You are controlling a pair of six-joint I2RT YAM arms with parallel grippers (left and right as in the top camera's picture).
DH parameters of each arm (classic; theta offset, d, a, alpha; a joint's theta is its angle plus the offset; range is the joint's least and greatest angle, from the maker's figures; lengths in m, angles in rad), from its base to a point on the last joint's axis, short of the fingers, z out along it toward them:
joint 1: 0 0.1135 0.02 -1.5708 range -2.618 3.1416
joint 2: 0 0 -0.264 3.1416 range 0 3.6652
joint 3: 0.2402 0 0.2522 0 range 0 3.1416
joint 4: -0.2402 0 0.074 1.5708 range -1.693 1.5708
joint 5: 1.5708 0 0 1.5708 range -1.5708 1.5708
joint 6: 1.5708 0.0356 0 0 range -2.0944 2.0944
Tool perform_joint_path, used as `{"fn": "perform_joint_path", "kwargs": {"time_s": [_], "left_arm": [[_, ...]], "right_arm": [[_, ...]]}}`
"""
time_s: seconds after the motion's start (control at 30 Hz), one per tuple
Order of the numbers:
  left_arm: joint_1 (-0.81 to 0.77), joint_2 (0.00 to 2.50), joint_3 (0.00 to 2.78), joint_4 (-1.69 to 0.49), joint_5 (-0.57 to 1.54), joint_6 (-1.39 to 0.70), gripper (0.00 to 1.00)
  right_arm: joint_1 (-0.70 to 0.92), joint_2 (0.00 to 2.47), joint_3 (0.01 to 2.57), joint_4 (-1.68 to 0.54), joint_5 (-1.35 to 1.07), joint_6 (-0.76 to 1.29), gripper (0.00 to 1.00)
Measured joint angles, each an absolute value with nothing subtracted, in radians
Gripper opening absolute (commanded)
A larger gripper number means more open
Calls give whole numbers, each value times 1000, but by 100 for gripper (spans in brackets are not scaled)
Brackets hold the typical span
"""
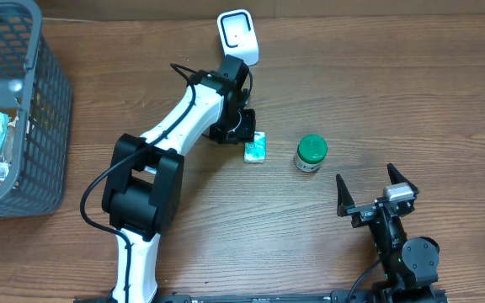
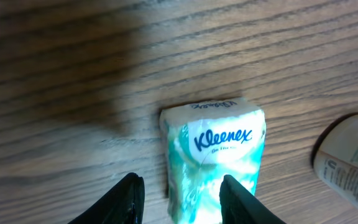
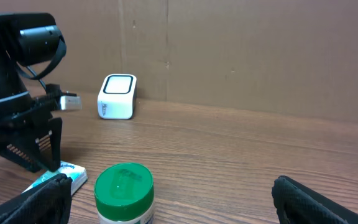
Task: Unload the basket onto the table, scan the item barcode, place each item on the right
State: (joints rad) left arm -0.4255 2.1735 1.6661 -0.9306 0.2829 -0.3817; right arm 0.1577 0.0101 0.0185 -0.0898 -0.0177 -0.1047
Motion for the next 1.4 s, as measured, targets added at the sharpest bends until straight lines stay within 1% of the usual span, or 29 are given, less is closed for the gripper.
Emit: {"fn": "perform_joint_path", "kwargs": {"time_s": [0.17, 0.23, 0.3, 0.33, 0.37, 0.4, 0.63, 0.67, 0.77, 0.83, 0.93, 1.0, 1.03, 1.07, 1.2, 1.4], "left_arm": [[-432, 2173, 1573, -830, 316, -397, 42], [-431, 2169, 1558, -803, 332, -410, 40], [-432, 2164, 1544, -776, 342, -420, 27], [-432, 2164, 1541, -766, 348, -425, 18], [-433, 2164, 1536, -754, 365, -434, 8], [-435, 2163, 1536, -753, 370, -437, 4], [-430, 2158, 1543, -778, 372, -441, 4], [-429, 2158, 1548, -796, 370, -439, 4], [-427, 2162, 1618, -939, 300, -434, 4], [-434, 2172, 1711, -1068, 211, -431, 4], [-469, 2172, 1831, -1170, 60, -430, 4], [-545, 2172, 1871, -1224, -118, -441, 4], [-570, 2172, 1871, -1238, -160, -447, 4], [-627, 2173, 1871, -1274, -257, -467, 4], [-768, 2173, 1871, -1302, -451, -520, 4], [-877, 2173, 1871, -1306, -603, -575, 4]], "right_arm": [[158, 10, 19, -90, -18, -105, 100], [158, 10, 19, -89, -17, -105, 100], [158, 10, 19, -90, -17, -105, 100], [158, 10, 19, -90, -18, -104, 100], [158, 10, 19, -90, -18, -105, 100], [158, 10, 19, -90, -18, -105, 100], [158, 10, 19, -90, -17, -105, 100], [158, 10, 19, -90, -18, -105, 100], [158, 10, 19, -91, -18, -105, 100], [158, 10, 19, -90, -18, -105, 100], [158, 10, 19, -90, -18, -105, 100], [158, 10, 19, -90, -17, -105, 100], [158, 10, 19, -90, -17, -105, 100], [158, 10, 19, -90, -17, -105, 100], [158, 10, 19, -89, -18, -105, 100], [158, 10, 19, -90, -18, -105, 100]]}}
